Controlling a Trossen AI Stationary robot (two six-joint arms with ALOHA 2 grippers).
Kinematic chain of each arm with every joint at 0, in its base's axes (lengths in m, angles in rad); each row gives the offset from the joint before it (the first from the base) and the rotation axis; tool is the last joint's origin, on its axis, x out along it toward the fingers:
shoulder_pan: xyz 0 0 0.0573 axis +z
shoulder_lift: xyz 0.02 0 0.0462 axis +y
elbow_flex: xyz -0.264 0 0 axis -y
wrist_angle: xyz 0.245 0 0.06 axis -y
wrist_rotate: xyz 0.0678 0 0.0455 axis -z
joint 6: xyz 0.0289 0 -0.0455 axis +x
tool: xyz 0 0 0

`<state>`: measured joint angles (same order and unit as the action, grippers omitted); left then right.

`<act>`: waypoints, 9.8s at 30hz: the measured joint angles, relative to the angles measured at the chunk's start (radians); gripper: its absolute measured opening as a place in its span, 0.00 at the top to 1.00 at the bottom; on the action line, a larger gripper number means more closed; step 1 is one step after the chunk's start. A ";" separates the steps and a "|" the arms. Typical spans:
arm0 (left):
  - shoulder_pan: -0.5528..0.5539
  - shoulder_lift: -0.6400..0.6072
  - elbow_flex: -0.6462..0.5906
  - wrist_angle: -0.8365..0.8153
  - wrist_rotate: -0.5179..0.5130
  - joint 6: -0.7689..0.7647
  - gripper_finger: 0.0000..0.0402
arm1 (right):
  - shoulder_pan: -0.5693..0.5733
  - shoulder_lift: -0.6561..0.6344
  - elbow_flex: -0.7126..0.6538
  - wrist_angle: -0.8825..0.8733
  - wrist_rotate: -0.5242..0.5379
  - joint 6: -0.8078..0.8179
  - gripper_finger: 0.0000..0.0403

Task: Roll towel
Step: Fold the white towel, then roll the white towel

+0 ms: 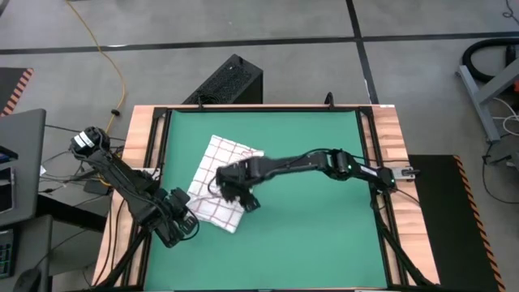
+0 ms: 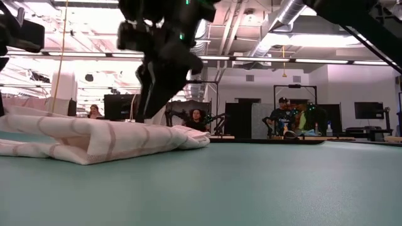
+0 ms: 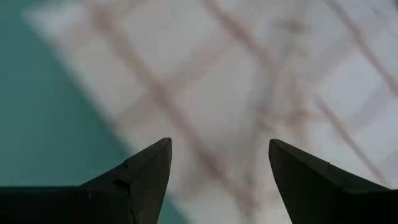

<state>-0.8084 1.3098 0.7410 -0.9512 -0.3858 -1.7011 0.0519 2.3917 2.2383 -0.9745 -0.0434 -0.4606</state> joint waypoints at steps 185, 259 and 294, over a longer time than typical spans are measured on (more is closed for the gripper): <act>-0.085 0.001 0.000 -0.113 -0.136 -0.019 1.00 | -0.183 -0.435 -0.812 1.132 0.240 -0.329 0.97; -0.088 0.001 -0.101 -0.014 0.072 -0.046 0.84 | -0.061 -0.174 -0.486 0.788 -0.175 0.005 0.55; -0.093 -0.005 -0.011 -0.170 0.082 0.057 0.81 | -0.035 -0.048 -0.509 0.800 -0.303 0.068 0.55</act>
<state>-0.9017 1.3052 0.7302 -1.1207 -0.3043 -1.6441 0.0174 2.3440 1.7294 -0.1749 -0.3462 -0.3926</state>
